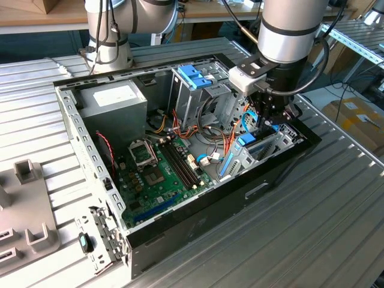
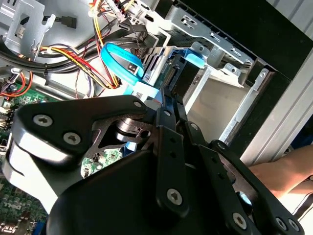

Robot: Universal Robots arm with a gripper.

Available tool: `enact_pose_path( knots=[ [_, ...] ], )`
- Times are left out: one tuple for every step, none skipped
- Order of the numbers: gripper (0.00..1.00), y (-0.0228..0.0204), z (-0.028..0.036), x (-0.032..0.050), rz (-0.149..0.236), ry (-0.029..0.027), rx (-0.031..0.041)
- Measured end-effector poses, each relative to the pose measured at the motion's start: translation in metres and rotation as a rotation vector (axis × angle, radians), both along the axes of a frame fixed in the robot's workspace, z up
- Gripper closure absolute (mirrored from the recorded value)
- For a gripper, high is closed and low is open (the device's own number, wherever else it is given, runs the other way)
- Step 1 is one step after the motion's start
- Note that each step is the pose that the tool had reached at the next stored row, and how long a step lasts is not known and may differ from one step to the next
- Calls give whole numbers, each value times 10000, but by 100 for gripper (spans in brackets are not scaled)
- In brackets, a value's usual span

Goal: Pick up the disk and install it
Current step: 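Insert the first disk wire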

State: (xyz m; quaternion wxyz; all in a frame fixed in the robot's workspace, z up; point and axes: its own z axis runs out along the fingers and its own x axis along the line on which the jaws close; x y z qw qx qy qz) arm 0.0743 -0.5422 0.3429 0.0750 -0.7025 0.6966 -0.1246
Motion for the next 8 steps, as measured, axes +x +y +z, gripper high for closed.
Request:
enact_pose_path(
  knots=[
    [84, 0, 0, 0, 0, 0, -1],
    [84, 0, -1, 0, 0, 0, 0],
    [84, 0, -2, 0, 0, 0, 2],
    [84, 0, -5, 0, 0, 0, 2],
    [84, 1, -9, 0, 0, -1, 4],
    [84, 0, -10, 0, 0, -1, 3],
    [84, 0, -10, 0, 0, 0, 2],
    [84, 0, -10, 0, 0, -1, 1]
  ],
)
